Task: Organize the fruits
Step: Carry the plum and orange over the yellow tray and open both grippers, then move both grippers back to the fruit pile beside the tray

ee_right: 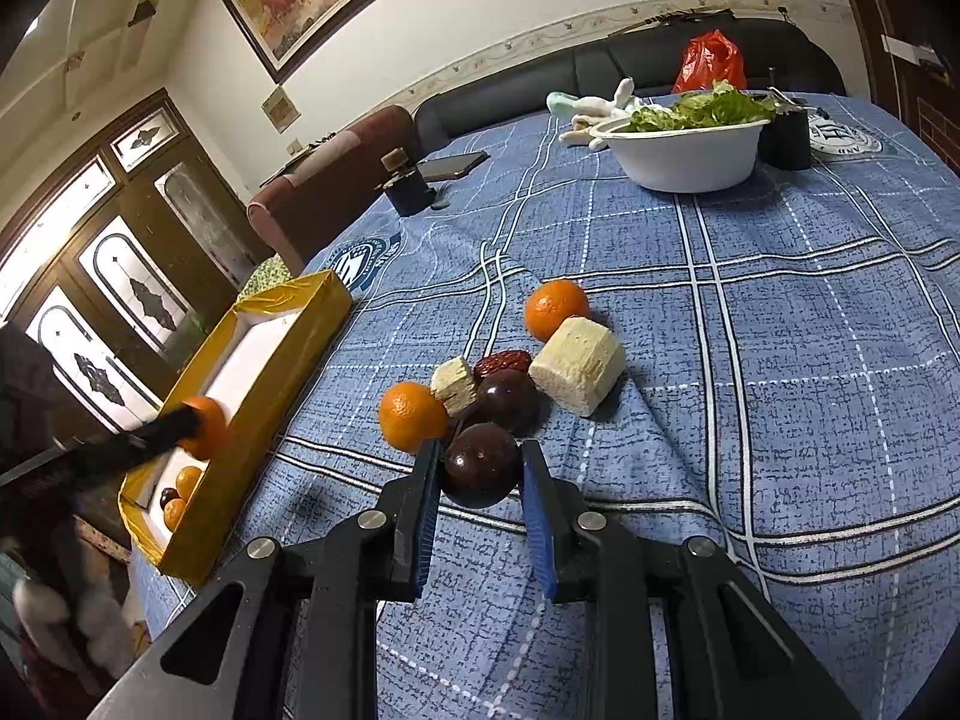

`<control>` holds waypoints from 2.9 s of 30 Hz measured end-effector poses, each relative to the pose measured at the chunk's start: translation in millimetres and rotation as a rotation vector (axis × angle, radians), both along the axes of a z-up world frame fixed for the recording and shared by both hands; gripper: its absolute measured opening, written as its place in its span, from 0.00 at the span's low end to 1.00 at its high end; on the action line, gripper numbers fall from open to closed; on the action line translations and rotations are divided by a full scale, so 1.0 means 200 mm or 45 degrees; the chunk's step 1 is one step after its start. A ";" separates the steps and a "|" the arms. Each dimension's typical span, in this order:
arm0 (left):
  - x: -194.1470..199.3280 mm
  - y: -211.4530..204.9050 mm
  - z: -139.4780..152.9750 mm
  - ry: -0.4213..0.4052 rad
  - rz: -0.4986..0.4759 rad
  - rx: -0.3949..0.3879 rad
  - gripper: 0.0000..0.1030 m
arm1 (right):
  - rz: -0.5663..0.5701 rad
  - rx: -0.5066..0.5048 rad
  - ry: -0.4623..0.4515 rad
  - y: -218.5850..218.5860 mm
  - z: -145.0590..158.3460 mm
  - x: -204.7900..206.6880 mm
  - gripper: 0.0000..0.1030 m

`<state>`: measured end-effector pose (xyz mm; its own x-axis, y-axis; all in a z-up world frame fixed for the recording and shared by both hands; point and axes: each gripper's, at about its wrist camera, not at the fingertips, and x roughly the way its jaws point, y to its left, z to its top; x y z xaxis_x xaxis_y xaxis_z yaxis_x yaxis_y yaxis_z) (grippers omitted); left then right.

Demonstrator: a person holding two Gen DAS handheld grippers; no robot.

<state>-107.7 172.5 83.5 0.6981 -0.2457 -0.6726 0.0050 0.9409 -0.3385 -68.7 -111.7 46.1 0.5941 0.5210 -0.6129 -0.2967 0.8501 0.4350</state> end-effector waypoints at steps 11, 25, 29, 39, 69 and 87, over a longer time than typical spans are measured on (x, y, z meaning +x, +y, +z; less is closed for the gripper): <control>-0.16 0.59 -0.05 0.029 0.388 0.098 0.32 | 0.300 -0.030 -0.054 0.63 0.27 -0.05 0.29; -0.14 0.80 -0.21 0.065 0.392 -0.016 0.44 | 0.450 -0.415 -0.021 1.40 0.07 0.09 0.29; -0.16 0.78 -0.19 0.030 0.355 -0.043 0.52 | 0.445 -0.431 -0.010 1.43 0.04 0.10 0.29; -0.24 0.74 -0.08 -0.045 0.339 -0.068 0.62 | 0.299 -0.388 -0.080 1.27 0.18 0.12 0.54; -0.34 0.47 0.07 -0.097 0.169 -0.010 0.71 | -0.025 -0.215 -0.028 0.44 0.21 0.00 0.36; -0.23 -0.22 0.04 -0.012 -0.168 0.206 0.80 | -0.287 -0.191 0.047 -0.03 0.05 0.21 0.62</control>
